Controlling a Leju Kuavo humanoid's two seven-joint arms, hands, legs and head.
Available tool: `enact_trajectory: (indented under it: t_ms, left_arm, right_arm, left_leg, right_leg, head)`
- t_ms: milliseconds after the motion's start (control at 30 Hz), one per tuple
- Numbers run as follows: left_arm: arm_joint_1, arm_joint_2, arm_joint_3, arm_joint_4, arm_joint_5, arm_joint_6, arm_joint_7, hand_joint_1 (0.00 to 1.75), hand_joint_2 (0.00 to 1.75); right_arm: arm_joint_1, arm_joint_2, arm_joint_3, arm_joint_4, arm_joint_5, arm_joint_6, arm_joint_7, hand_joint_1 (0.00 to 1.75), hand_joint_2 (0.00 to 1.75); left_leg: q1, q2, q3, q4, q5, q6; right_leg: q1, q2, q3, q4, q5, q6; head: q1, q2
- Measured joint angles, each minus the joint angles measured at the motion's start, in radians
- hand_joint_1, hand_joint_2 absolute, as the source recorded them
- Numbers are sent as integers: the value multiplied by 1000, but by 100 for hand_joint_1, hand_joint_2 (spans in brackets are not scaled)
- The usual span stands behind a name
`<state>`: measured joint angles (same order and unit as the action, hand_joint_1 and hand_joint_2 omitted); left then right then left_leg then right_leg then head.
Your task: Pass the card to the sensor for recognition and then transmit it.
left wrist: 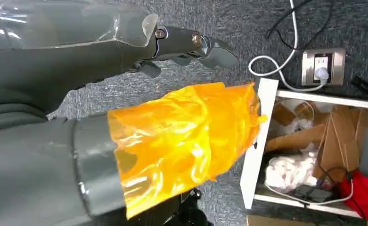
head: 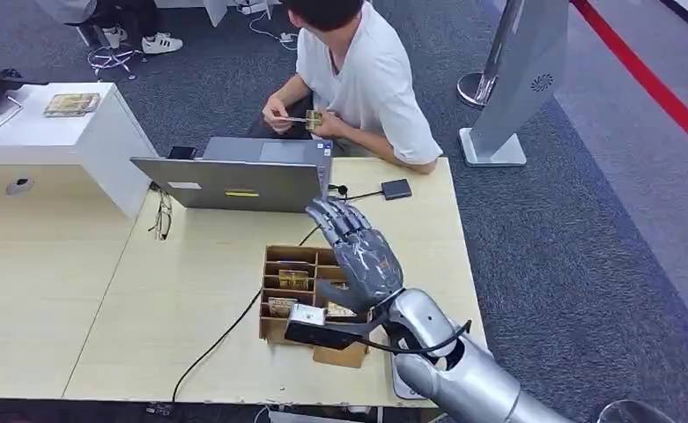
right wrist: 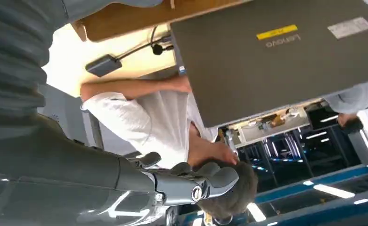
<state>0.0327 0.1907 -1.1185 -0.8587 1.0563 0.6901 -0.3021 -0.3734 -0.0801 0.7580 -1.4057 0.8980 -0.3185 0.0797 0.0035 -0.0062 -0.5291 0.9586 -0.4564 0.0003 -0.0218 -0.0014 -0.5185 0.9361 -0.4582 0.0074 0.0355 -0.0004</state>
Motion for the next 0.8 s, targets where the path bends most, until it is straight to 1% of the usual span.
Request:
enact_trajectory:
  t_ms: [233,367,467,600,800]
  left_arm:
    - [6,-1,18,0,-34,0,14,0,0]
    - [13,0,29,-13,-63,5,38,0,0]
    - [13,-2,42,-18,-80,8,58,0,0]
    - [15,-10,58,-16,-94,-18,58,0,0]
    - [17,-15,76,-15,-129,-11,78,0,0]
  right_arm:
    - [-5,11,21,37,29,9,6,0,175]
    - [-8,24,29,50,61,11,21,0,175]
    - [-14,36,42,58,74,26,35,0,175]
    - [-20,47,54,73,78,26,34,0,175]
    - [-31,68,73,94,93,37,47,0,175]
  left_leg:
    - [0,0,0,0,0,0]
    - [0,0,0,0,0,0]
    - [0,0,0,0,0,0]
    - [0,0,0,0,0,0]
    - [0,0,0,0,0,0]
  right_leg:
    - [0,0,0,0,0,0]
    - [0,0,0,0,0,0]
    - [0,0,0,0,0,0]
    - [0,0,0,0,0,0]
    - [0,0,0,0,0,0]
  head:
    - [0,0]
    - [0,0]
    - [0,0]
    - [0,0]
    - [0,0]
